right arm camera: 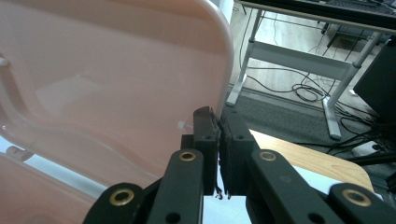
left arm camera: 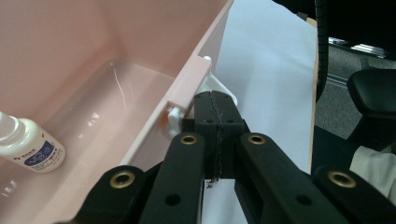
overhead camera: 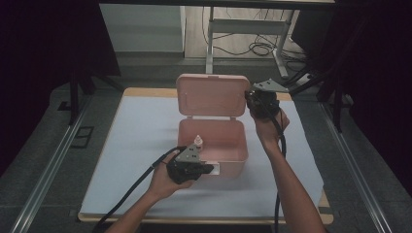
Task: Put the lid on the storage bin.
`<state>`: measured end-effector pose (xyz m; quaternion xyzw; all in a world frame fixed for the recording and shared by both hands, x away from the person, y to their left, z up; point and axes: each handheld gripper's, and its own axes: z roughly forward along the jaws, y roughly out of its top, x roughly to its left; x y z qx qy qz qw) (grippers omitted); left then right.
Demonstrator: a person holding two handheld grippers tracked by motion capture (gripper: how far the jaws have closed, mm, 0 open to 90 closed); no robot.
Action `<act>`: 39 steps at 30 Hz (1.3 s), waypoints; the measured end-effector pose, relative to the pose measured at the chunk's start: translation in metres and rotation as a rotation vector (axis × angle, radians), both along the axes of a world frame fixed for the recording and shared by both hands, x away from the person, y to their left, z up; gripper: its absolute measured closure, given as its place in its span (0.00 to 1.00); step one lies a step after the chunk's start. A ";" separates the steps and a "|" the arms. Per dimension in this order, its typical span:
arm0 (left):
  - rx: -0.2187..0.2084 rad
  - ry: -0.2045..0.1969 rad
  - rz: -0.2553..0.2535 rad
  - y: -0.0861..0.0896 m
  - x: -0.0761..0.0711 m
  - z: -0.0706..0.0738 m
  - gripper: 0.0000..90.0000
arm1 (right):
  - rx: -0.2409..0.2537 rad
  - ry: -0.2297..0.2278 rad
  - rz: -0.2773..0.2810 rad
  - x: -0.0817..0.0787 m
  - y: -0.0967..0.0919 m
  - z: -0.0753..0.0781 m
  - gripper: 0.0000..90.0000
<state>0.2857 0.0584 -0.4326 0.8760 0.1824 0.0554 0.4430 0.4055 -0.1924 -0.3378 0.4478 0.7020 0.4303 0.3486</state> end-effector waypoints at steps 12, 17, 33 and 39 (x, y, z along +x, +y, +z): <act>0.001 -0.001 0.001 0.000 0.000 0.000 1.00 | -0.002 -0.029 0.016 -0.013 -0.003 -0.003 0.96; 0.002 -0.002 0.002 0.000 0.000 0.000 1.00 | -0.002 -0.038 0.025 -0.019 -0.004 -0.003 0.96; -0.007 0.007 0.007 0.000 0.000 0.000 1.00 | 0.002 -0.047 0.053 -0.033 -0.008 -0.007 0.96; -0.007 0.007 0.007 0.000 0.000 0.000 1.00 | 0.004 -0.045 0.065 -0.038 -0.010 -0.008 0.95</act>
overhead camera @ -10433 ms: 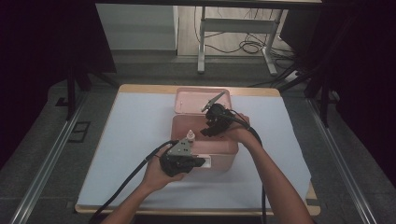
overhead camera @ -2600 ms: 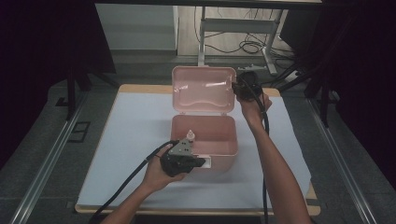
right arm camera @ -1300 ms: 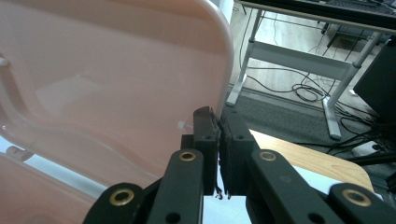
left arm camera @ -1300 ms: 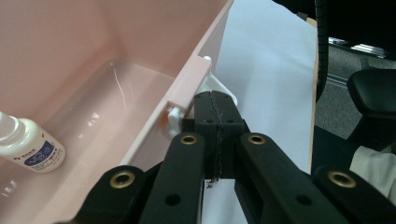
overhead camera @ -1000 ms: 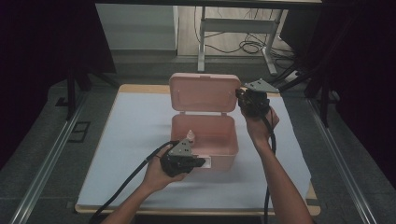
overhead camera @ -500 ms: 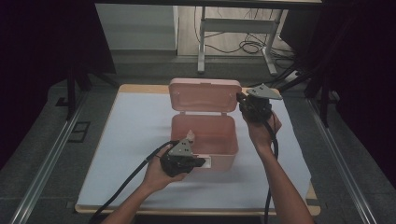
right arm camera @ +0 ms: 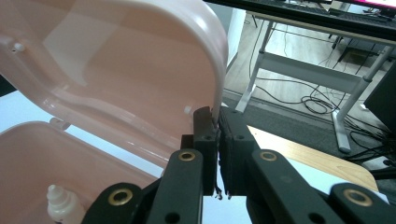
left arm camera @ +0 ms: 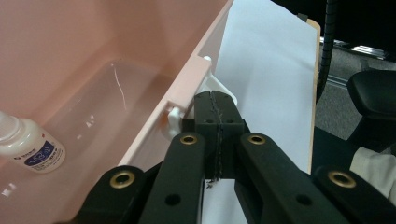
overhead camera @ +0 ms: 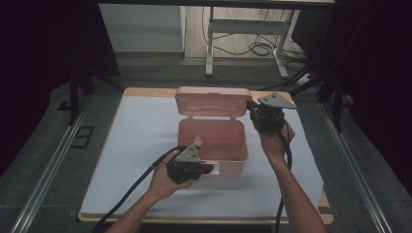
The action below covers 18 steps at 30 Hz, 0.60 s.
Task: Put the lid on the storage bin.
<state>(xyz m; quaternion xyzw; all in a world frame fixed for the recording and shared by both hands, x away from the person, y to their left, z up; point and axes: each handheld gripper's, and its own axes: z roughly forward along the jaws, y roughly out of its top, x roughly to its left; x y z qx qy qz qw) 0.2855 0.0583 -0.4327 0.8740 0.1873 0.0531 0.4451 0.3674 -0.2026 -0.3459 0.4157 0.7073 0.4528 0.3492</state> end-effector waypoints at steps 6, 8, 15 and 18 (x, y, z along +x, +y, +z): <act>0.001 0.000 -0.001 0.000 0.000 0.000 1.00 | 0.006 0.003 0.014 -0.004 -0.002 -0.001 0.95; 0.000 0.000 -0.001 0.000 0.000 0.000 1.00 | 0.014 0.005 0.019 -0.005 -0.003 -0.002 0.95; 0.001 0.000 -0.001 0.000 0.000 0.000 1.00 | 0.034 0.017 0.043 -0.010 -0.007 -0.003 0.95; 0.002 -0.002 -0.001 0.000 0.000 0.000 1.00 | 0.035 0.020 0.051 -0.012 -0.008 -0.004 0.95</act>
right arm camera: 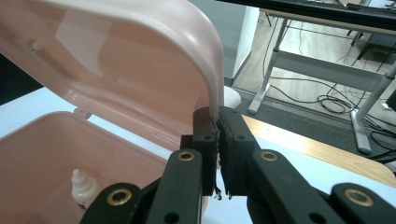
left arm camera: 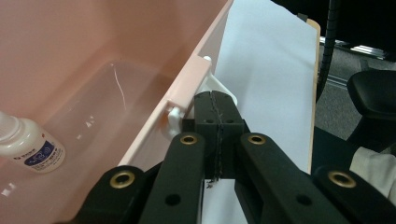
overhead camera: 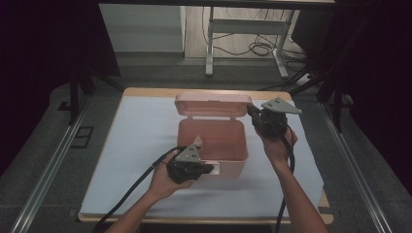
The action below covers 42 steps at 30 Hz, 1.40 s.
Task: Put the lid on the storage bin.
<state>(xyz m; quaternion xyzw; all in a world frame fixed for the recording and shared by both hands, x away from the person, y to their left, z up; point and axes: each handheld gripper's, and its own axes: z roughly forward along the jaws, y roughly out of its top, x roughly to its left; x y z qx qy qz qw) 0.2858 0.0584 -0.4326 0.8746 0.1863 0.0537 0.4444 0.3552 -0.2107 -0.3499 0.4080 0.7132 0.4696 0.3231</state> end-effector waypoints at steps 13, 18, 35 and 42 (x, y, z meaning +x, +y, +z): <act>0.003 0.001 0.000 0.000 0.000 0.000 1.00 | 0.005 0.029 0.042 -0.009 -0.005 -0.003 0.93; 0.005 0.002 0.000 0.000 0.000 0.000 1.00 | 0.017 0.042 0.062 -0.012 -0.008 -0.006 0.92; 0.002 0.007 0.003 0.000 0.000 0.001 1.00 | 0.026 0.076 0.125 -0.025 -0.017 -0.018 0.89; 0.003 0.004 0.003 0.000 0.000 0.001 1.00 | 0.021 0.098 0.156 -0.031 -0.019 -0.025 0.86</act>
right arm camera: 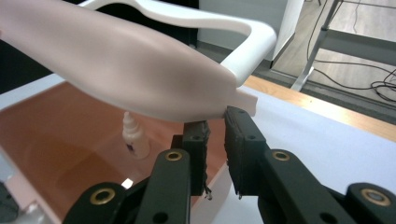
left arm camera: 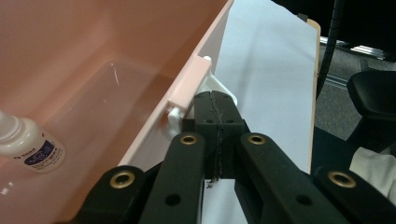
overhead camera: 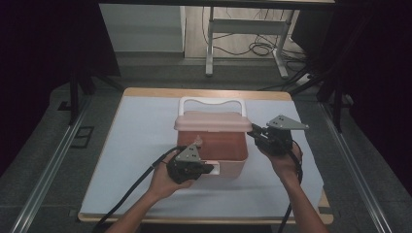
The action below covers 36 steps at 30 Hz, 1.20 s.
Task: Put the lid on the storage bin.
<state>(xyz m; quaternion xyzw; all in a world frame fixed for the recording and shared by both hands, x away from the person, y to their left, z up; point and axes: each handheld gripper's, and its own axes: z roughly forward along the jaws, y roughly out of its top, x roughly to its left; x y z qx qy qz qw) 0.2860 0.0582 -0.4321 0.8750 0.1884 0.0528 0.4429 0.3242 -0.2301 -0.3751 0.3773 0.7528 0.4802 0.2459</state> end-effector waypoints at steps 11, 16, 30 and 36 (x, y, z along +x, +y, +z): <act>0.003 -0.001 -0.003 0.000 0.000 0.000 1.00 | -0.016 0.034 0.040 -0.008 -0.004 -0.009 0.84; 0.004 -0.001 -0.003 0.000 0.000 0.000 1.00 | -0.027 0.055 0.059 -0.012 -0.005 -0.013 0.83; 0.002 0.004 -0.002 0.000 0.001 0.000 1.00 | -0.098 0.108 0.098 -0.020 -0.012 -0.024 0.82; 0.002 0.005 -0.004 0.000 0.001 0.000 1.00 | -0.143 0.126 0.099 -0.022 -0.014 -0.030 0.83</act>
